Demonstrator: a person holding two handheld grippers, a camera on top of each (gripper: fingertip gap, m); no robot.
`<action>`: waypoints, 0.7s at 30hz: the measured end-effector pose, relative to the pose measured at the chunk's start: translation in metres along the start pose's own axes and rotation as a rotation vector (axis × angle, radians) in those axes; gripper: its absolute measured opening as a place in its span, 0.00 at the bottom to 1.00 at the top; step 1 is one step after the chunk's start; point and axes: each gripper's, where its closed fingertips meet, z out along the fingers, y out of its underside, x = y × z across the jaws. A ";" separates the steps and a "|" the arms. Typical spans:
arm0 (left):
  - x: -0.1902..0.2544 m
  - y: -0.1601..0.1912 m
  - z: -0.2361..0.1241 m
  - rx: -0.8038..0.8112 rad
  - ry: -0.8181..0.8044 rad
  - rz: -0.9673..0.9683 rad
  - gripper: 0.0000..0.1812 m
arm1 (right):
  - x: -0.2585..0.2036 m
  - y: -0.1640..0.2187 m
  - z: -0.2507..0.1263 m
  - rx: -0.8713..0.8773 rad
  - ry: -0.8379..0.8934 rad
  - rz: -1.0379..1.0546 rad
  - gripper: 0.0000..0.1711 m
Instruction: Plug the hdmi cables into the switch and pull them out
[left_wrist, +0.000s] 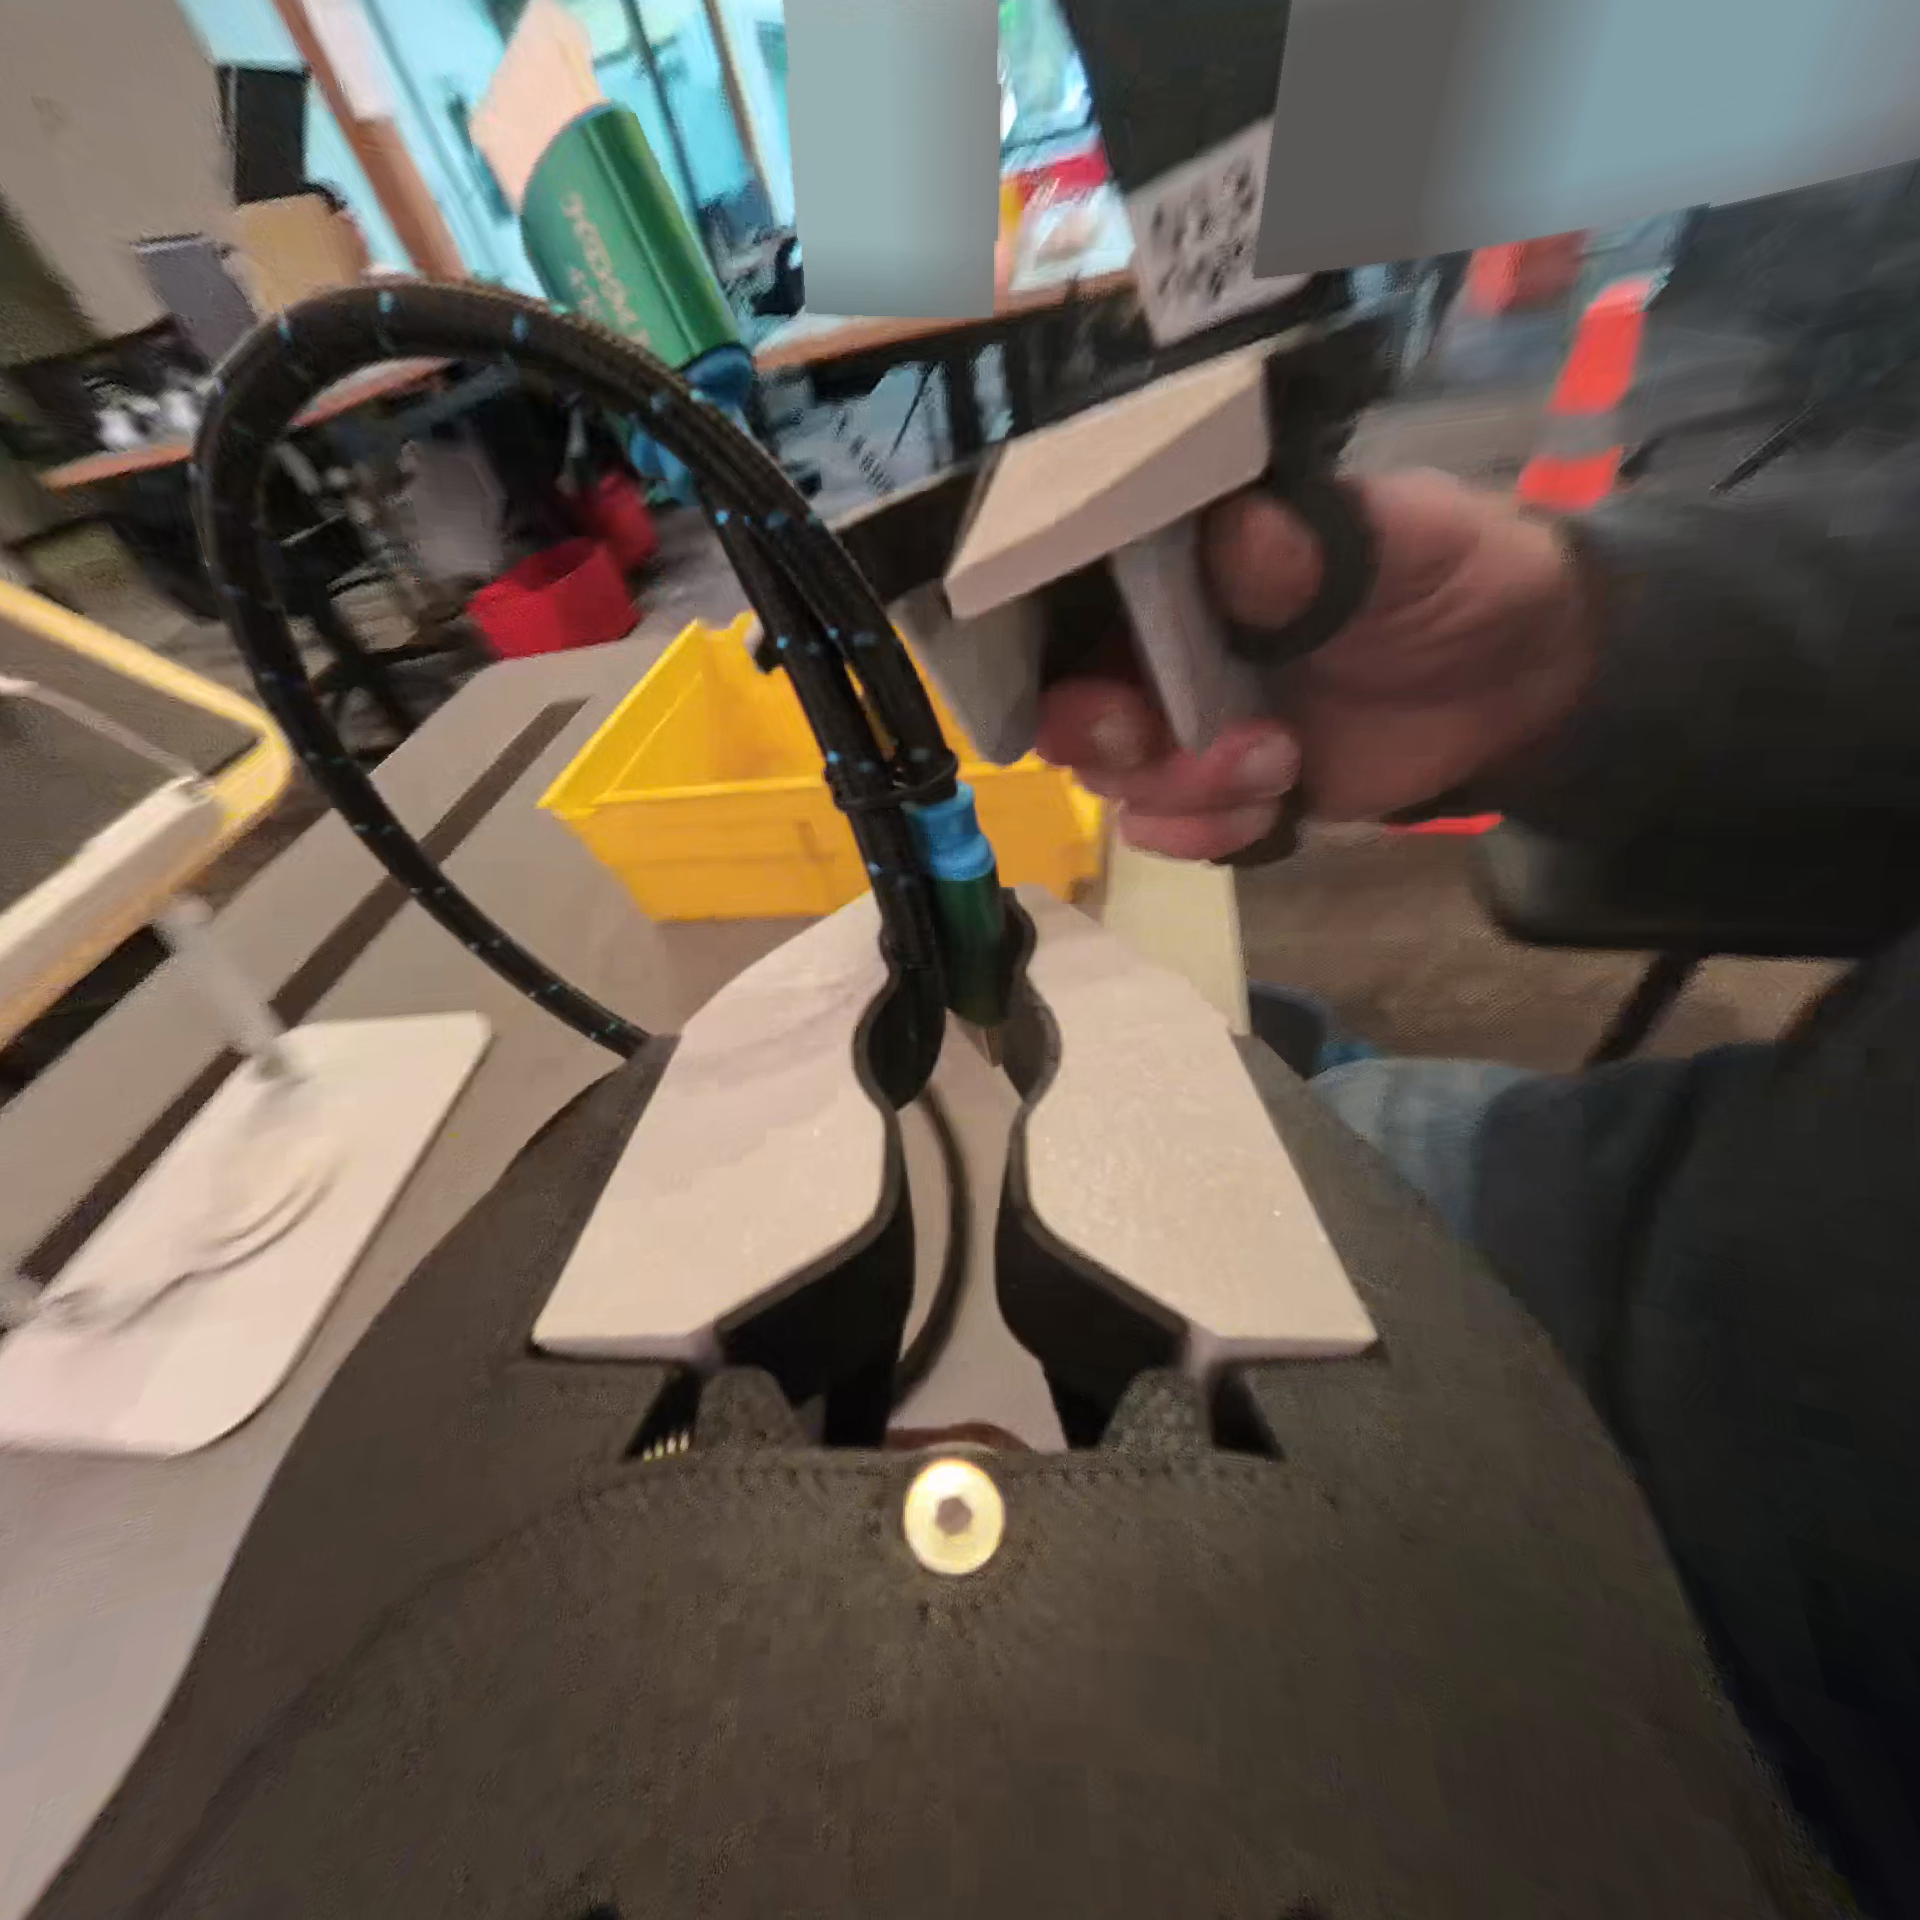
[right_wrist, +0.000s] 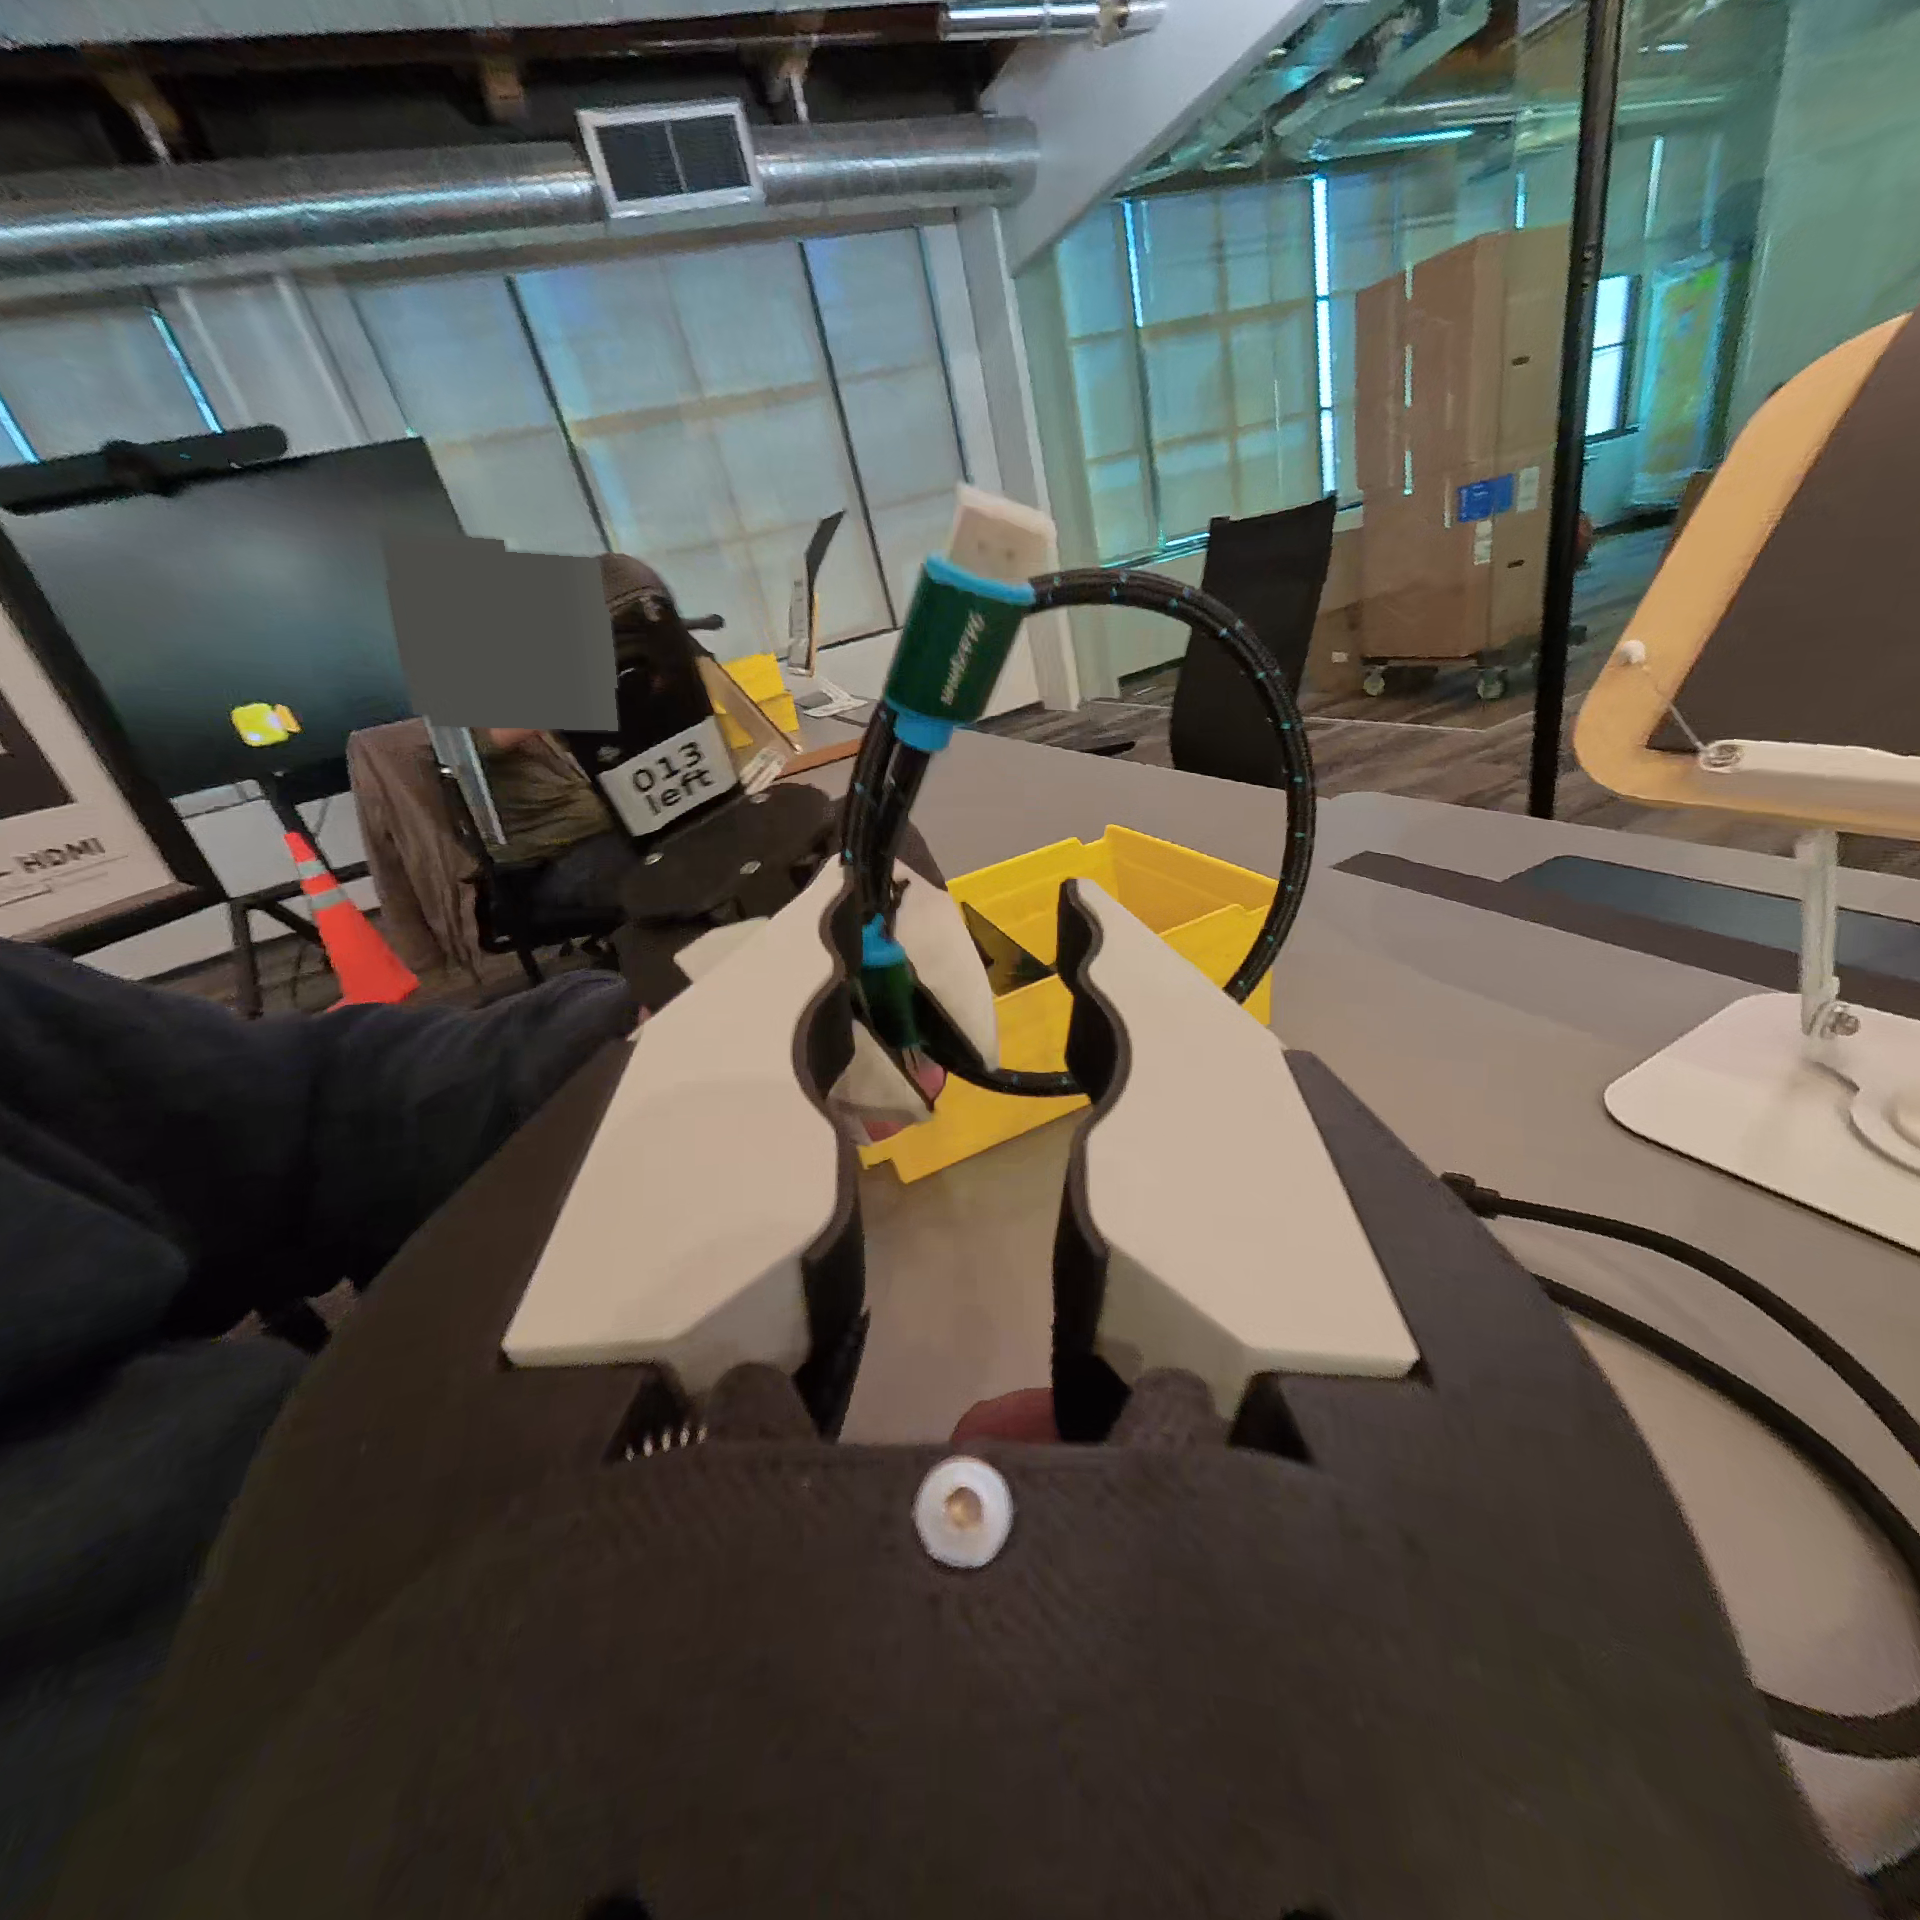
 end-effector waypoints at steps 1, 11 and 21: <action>0.005 -0.006 -0.003 0.045 0.063 -0.044 0.07 | -0.004 0.001 -0.001 -0.002 -0.037 0.008 0.19; 0.041 -0.025 -0.020 0.209 0.435 -0.235 0.07 | -0.044 0.010 0.014 -0.053 -0.251 0.001 0.06; 0.054 -0.025 -0.028 0.181 0.509 -0.176 0.07 | -0.057 0.011 0.009 -0.016 -0.405 0.217 0.00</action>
